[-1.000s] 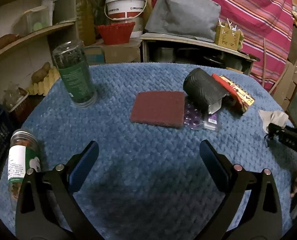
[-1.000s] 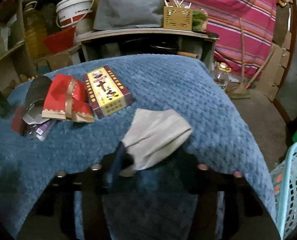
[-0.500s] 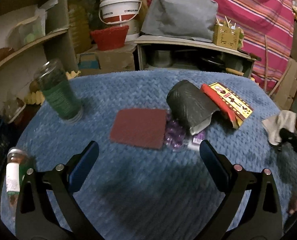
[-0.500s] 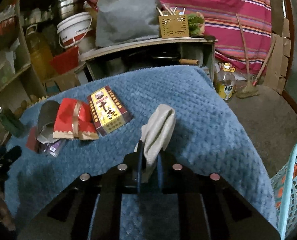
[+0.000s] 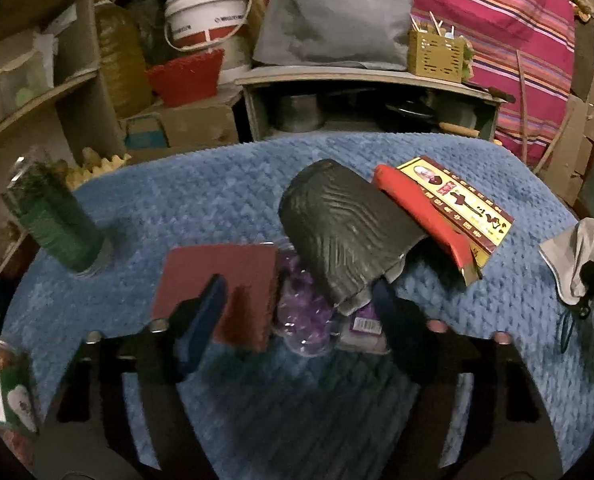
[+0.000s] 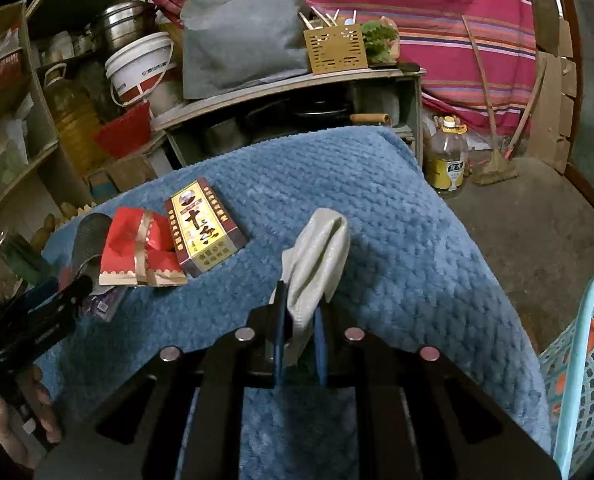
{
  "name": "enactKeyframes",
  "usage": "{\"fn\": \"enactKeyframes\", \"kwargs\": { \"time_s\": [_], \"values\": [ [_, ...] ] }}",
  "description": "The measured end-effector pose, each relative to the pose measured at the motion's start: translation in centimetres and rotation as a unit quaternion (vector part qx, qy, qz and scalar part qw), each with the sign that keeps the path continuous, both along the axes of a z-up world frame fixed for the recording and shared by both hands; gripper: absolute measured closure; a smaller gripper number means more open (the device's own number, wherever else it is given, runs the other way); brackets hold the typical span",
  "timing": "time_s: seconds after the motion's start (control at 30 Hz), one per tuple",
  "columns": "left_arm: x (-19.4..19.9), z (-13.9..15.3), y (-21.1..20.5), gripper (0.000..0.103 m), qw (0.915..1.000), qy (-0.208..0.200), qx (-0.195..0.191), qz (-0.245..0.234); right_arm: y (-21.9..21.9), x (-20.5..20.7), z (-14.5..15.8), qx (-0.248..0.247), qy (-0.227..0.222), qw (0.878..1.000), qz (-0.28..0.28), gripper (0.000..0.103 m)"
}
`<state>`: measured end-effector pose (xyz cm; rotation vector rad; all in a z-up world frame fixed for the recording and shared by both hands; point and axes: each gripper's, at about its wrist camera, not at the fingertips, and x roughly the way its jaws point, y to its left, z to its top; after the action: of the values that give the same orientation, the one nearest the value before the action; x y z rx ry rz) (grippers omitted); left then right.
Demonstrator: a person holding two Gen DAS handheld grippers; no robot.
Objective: Collect trash
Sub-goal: 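Grasp the white cloth mask with the right tool while the left tool grasps the black rubber roll, then carry both items over the basket and open the left tool to drop the black roll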
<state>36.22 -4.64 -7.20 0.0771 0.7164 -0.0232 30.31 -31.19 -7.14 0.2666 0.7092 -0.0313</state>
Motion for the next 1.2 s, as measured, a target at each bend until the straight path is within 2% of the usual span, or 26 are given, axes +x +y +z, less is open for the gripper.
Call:
{"fn": "enactKeyframes", "kwargs": {
  "time_s": [0.1, 0.17, 0.23, 0.37, 0.5, 0.67, 0.83, 1.03, 1.2],
  "values": [
    [0.2, -0.1, 0.0, 0.058, 1.0000, 0.002, -0.006, -0.005, 0.0, -0.1, 0.1, 0.000, 0.001, 1.000, 0.002, 0.090],
    [0.0, 0.0, 0.1, 0.080, 1.0000, -0.001, -0.007, -0.006, 0.0, -0.2, 0.1, 0.001, 0.000, 1.000, 0.003, 0.090],
    [-0.4, 0.3, 0.3, 0.091, 1.0000, -0.003, -0.004, -0.007, 0.3, -0.4, 0.1, -0.003, -0.001, 1.000, 0.009, 0.090],
    [-2.0, 1.3, 0.9, 0.096, 0.9999, -0.012, -0.006, -0.004, 0.5, -1.1, 0.5, -0.012, -0.011, 1.000, 0.018, 0.092],
    [-4.5, 2.7, 1.7, 0.098, 0.9997, -0.025, 0.007, 0.002, -0.1, -2.6, 1.6, 0.005, -0.027, 0.999, 0.019, 0.093],
    [-7.9, 4.6, 3.3, 0.098, 0.9990, -0.041, 0.007, 0.015, -0.4, -4.9, 2.5, 0.002, -0.030, 0.999, 0.032, 0.093],
    [-11.2, 5.9, 3.7, 0.099, 0.9986, -0.050, -0.008, 0.017, -1.9, -8.1, 3.2, -0.026, -0.023, 0.999, 0.038, 0.093],
    [-14.6, 7.6, 0.0, 0.099, 0.9976, -0.067, -0.009, -0.016, -5.7, -12.3, 5.2, -0.040, -0.034, 0.998, 0.020, 0.093],
    [-16.8, 8.7, -6.1, 0.099, 0.9942, -0.081, -0.013, -0.069, -9.1, -15.5, 7.5, -0.062, -0.049, 0.997, -0.001, 0.093]
  ]
}}
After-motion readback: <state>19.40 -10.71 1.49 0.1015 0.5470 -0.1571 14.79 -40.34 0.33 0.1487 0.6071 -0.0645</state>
